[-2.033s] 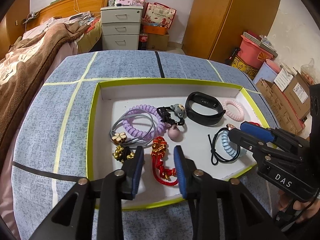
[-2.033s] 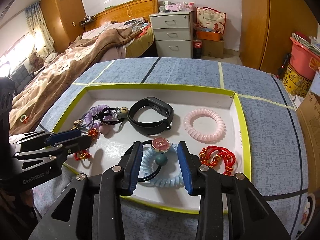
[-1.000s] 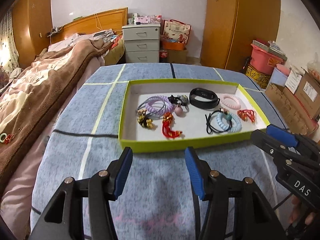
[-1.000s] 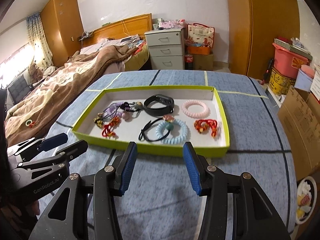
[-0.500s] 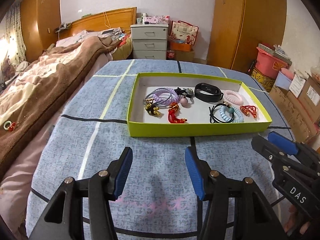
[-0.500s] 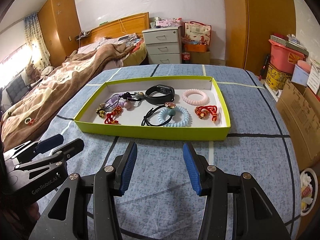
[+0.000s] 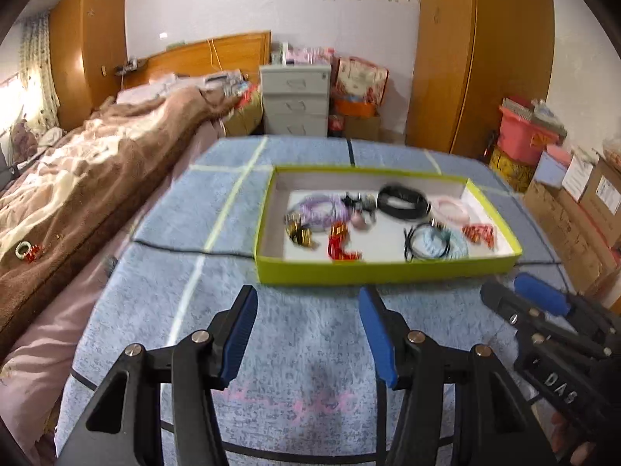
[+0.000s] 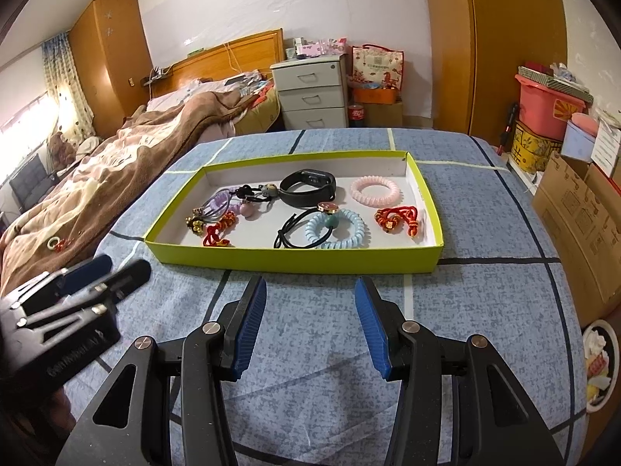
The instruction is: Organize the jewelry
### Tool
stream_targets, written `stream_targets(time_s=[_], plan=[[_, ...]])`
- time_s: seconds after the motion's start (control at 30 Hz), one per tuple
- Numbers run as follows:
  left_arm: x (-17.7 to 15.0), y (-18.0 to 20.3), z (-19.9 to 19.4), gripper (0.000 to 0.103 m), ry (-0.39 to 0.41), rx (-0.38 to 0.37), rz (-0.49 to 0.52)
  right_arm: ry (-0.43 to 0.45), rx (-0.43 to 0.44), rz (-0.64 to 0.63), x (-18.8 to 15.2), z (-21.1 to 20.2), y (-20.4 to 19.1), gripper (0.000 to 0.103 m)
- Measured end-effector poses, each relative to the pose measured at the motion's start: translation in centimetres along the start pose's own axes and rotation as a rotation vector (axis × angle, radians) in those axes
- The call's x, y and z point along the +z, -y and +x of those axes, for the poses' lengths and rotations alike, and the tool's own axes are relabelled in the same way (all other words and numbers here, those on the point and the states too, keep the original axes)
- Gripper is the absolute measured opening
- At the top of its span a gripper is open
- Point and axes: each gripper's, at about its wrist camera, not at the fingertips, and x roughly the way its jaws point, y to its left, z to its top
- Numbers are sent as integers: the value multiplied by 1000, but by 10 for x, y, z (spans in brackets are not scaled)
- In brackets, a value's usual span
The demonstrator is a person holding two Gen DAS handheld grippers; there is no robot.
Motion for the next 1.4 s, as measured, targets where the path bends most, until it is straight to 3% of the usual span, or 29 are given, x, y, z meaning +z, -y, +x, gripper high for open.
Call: stream_targets(time_s=[0.2,1.4], plan=[[3,2,-4,57,12,-9,3,35,-9,-2,2,-6,-3,49],[1,12,-8,57,20,-15,29,34,-2,15,-1,-7,-2,49]])
